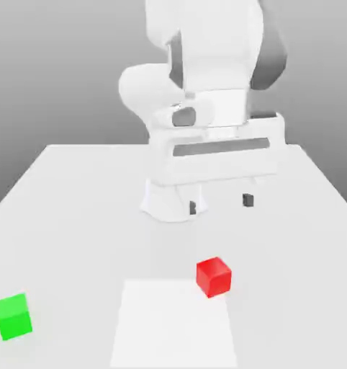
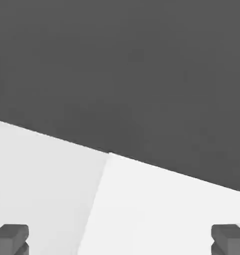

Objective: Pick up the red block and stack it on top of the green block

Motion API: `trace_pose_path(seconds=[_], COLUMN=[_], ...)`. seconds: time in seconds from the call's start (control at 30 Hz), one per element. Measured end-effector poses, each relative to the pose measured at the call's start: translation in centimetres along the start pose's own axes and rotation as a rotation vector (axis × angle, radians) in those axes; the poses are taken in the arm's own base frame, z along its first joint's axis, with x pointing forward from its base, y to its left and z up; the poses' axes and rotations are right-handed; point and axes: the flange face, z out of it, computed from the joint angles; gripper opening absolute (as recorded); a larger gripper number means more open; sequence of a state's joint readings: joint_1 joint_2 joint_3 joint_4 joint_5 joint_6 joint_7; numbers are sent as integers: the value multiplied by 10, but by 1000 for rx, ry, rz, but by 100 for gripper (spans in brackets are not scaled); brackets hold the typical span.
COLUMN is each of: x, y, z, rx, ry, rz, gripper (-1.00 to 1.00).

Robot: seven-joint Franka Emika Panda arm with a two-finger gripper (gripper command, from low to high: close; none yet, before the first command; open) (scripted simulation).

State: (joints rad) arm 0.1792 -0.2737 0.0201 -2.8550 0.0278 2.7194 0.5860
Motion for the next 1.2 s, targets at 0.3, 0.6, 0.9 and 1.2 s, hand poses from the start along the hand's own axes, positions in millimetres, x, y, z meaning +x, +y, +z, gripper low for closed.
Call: trace_pose_path(seconds=[0.3, 0.6, 0.9, 1.2], x=[-55, -54, 3, 149], y=[21, 20, 45, 228], z=[130, 120, 68, 47], rx=[-79, -80, -83, -102], ry=[-113, -113, -118, -101], rz=[-83, -84, 52, 502], gripper=[-100, -100, -100, -100])
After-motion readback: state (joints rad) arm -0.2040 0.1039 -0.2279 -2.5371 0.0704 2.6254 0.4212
